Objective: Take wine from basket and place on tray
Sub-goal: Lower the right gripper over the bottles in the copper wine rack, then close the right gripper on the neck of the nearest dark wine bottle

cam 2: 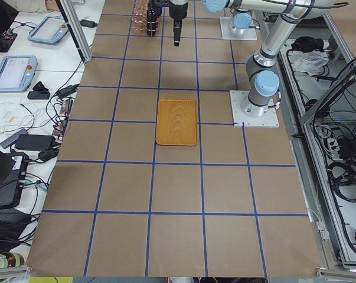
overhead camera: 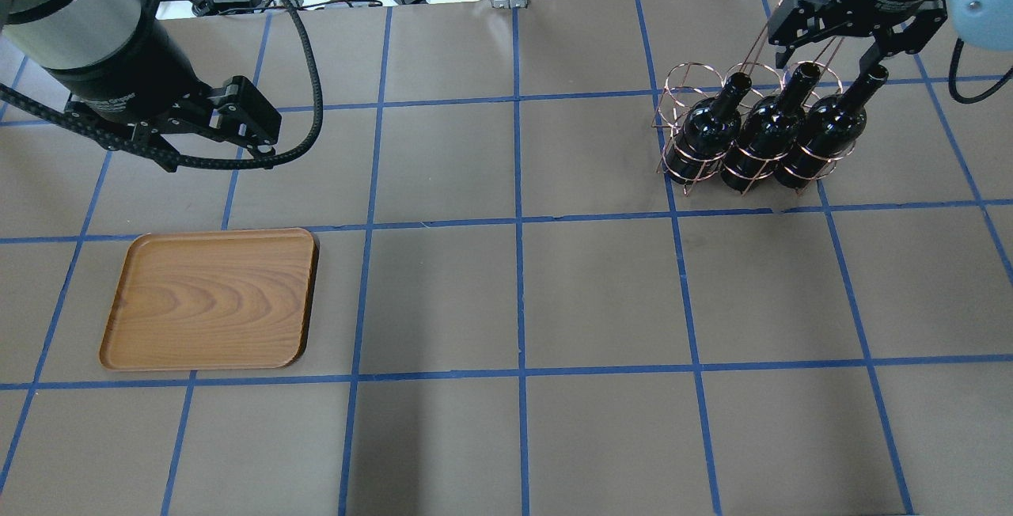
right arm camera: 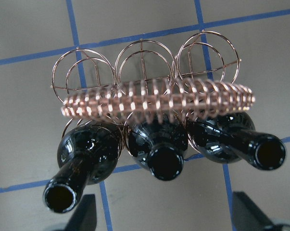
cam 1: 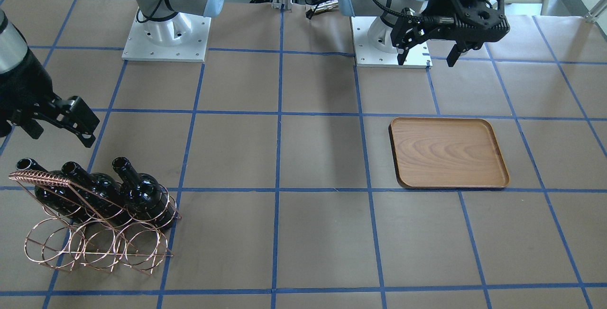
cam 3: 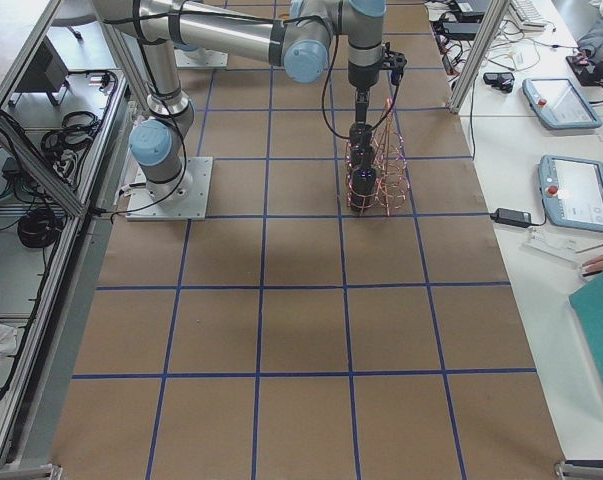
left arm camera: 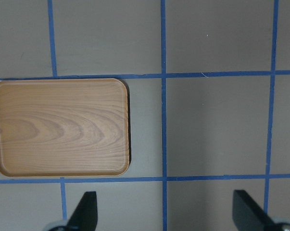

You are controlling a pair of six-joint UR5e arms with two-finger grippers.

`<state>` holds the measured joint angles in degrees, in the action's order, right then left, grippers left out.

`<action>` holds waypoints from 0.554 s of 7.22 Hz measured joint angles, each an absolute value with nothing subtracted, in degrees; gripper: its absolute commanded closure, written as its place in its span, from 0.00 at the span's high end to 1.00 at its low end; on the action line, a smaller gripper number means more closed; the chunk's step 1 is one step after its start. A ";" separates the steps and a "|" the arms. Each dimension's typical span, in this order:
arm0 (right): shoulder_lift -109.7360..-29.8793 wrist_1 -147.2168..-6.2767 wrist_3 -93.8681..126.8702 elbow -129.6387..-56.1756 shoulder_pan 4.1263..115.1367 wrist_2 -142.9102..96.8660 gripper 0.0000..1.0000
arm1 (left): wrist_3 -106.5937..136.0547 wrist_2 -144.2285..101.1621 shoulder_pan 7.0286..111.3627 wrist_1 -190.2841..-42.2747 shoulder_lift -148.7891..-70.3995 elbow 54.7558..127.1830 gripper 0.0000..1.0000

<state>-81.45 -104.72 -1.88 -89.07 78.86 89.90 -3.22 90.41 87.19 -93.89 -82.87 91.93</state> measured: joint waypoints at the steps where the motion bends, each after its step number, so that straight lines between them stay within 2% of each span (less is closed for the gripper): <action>1: -80.42 -105.91 -1.93 -89.30 78.84 89.91 1.00 | -2.95 90.41 87.19 -93.87 -82.85 91.93 1.00; 4: -79.14 -107.90 -3.55 -89.64 78.72 90.07 1.00 | -2.63 90.41 87.21 -93.86 -82.83 91.93 1.00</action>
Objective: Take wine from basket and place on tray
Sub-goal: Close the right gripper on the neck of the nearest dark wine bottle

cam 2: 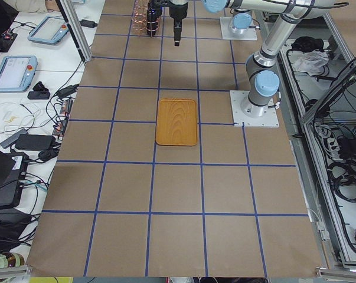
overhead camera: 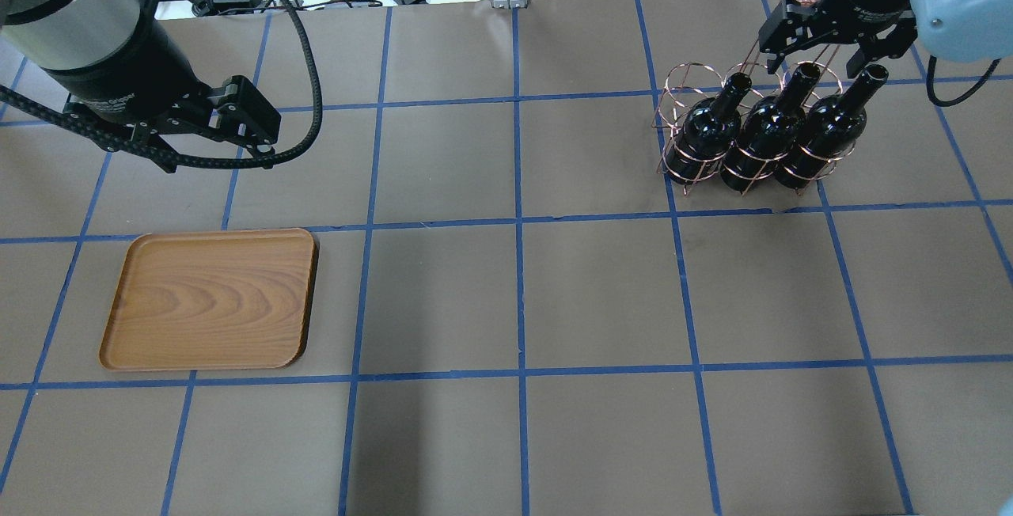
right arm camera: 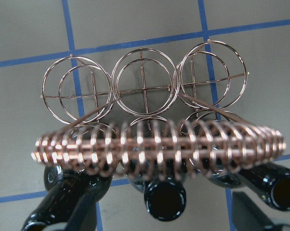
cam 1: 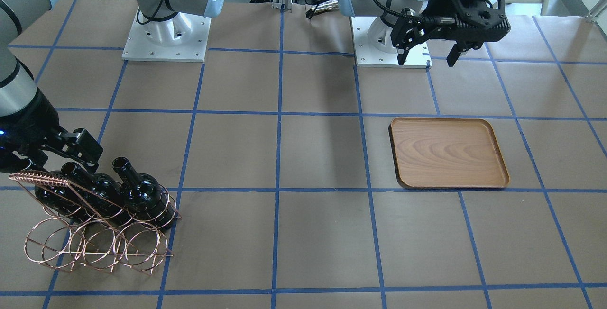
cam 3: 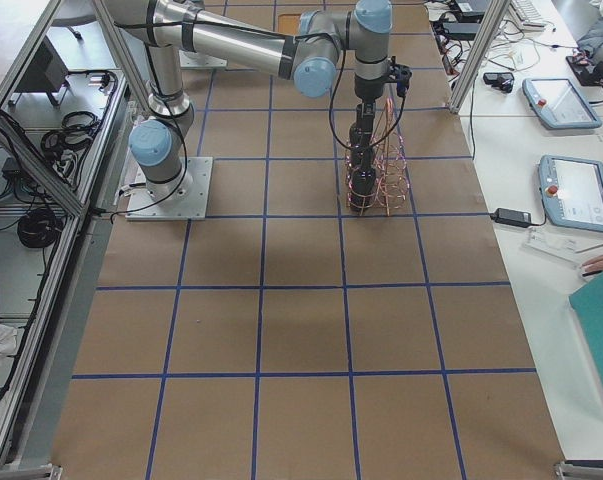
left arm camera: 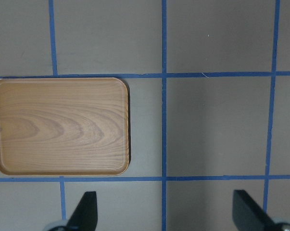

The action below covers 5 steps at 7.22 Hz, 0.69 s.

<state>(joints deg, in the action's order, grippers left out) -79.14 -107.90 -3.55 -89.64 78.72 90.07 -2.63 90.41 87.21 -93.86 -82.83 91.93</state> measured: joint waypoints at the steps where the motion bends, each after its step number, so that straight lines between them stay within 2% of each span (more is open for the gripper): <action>1: -78.92 -107.98 -3.40 -89.68 78.69 90.11 1.00 | -2.63 90.38 87.22 -93.85 -82.80 91.93 1.00; 2: -78.49 -108.07 -3.03 -89.71 78.67 89.98 0.99 | -2.82 90.40 87.23 -93.85 -82.84 91.93 1.00; 3: -77.93 -108.19 -2.65 -89.78 78.67 89.67 0.90 | -3.15 90.45 87.23 -93.91 -82.91 91.93 1.00; 5: -77.12 -108.15 -2.26 -89.88 78.66 89.76 0.78 | -3.25 90.30 87.23 -93.84 -83.08 91.93 1.00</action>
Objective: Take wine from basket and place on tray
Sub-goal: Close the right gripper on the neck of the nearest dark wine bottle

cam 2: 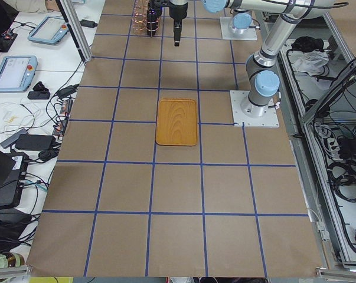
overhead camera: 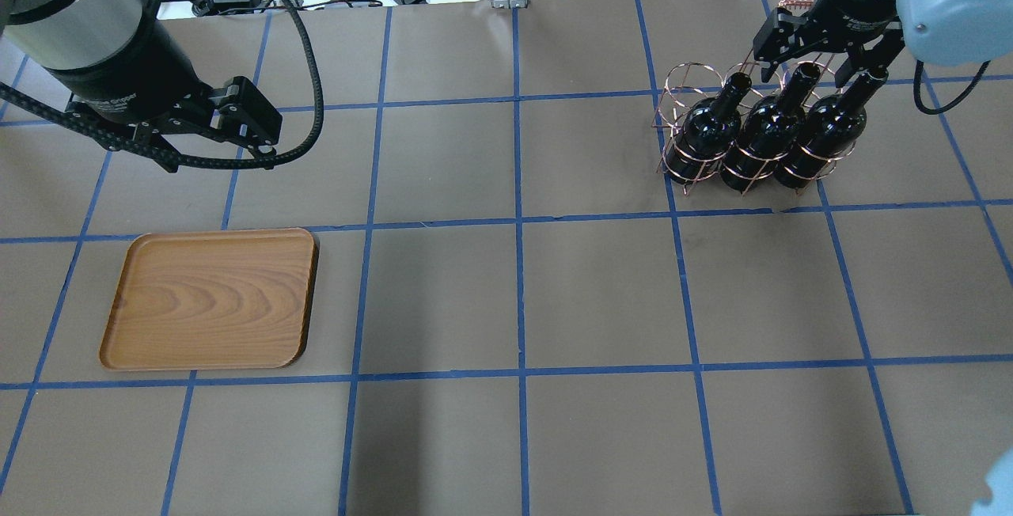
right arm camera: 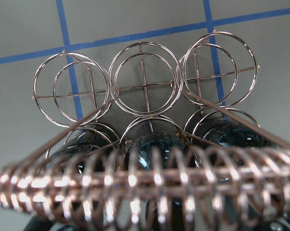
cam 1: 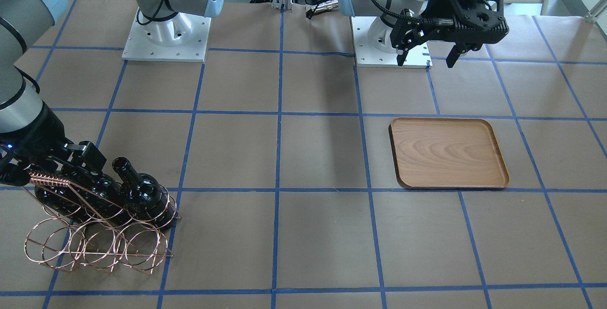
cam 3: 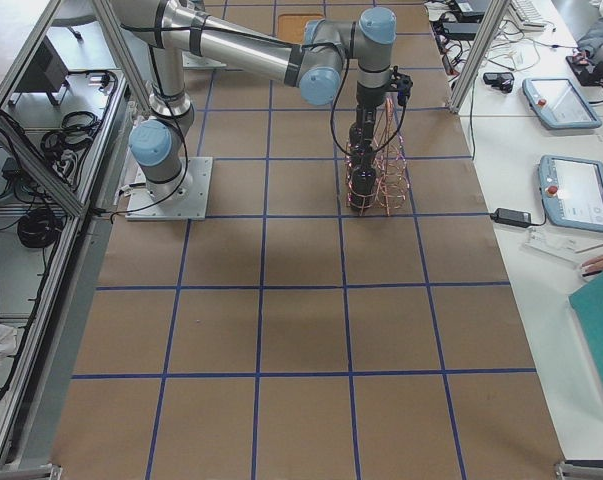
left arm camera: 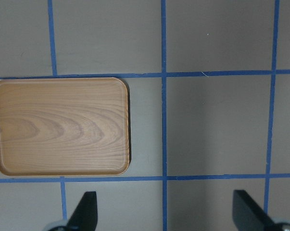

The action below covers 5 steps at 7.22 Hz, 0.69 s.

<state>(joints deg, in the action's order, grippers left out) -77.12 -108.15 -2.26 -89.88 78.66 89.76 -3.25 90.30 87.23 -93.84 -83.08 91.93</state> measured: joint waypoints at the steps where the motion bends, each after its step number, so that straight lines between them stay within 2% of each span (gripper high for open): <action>1: -76.95 -107.90 -2.33 -89.93 78.66 89.72 0.68 | -3.10 90.18 87.23 -93.82 -83.09 91.93 1.00; 2: -76.83 -107.67 -2.47 -89.95 78.66 89.63 0.56 | -2.79 89.96 87.23 -93.82 -83.06 91.93 1.00; 4: -76.37 -107.41 -3.53 -89.93 78.61 89.62 0.43 | -2.64 89.95 87.20 -93.79 -82.99 91.93 1.00; 5: -76.23 -107.38 -4.69 -89.91 78.56 89.57 0.28 | -2.64 89.95 87.19 -93.78 -82.98 91.93 1.00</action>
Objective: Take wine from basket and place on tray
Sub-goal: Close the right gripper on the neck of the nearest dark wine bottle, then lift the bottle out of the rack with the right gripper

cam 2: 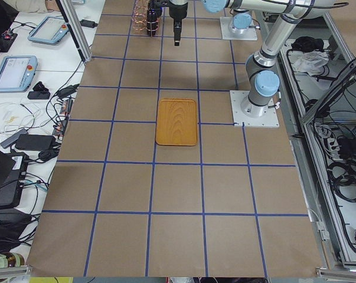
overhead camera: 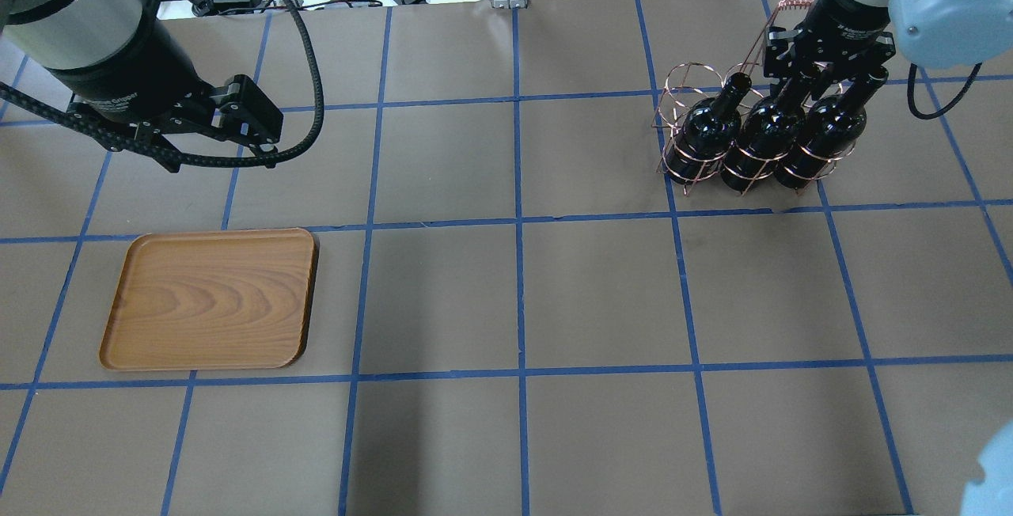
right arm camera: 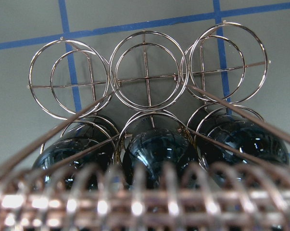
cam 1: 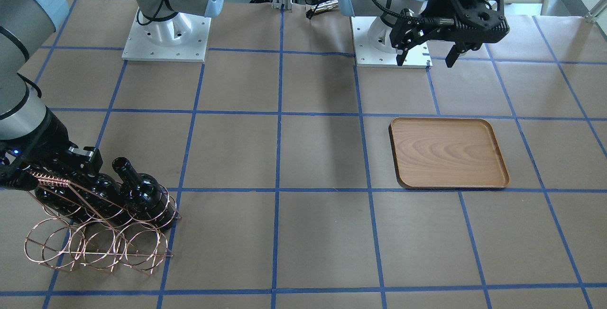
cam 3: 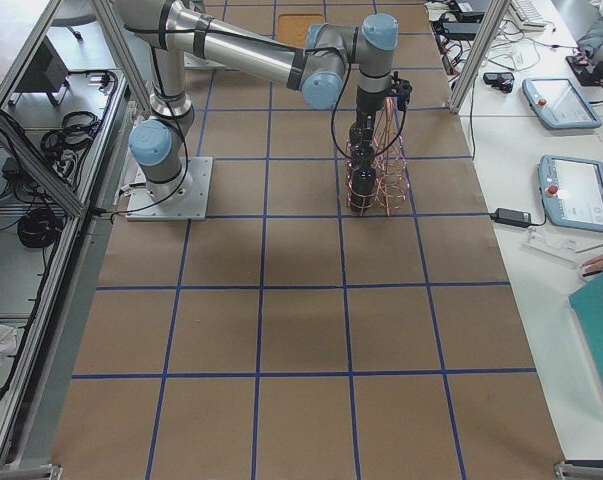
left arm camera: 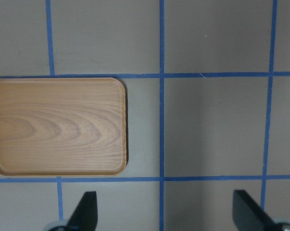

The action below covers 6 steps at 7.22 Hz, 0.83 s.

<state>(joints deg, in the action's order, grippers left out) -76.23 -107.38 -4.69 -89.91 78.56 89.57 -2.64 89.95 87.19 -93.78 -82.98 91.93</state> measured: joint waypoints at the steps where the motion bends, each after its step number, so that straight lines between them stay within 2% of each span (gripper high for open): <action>1: -76.22 -107.34 -5.47 -89.89 78.53 89.53 0.00 | -2.64 89.92 87.19 -93.81 -82.98 91.93 1.00; 6: -78.56 -106.57 -5.57 -89.03 78.50 90.45 0.00 | -2.85 90.08 87.19 -93.80 -83.01 91.99 1.00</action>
<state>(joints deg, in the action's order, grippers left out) -78.56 -106.57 -5.57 -89.03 78.50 90.45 -2.85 90.08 87.19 -93.80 -83.01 91.99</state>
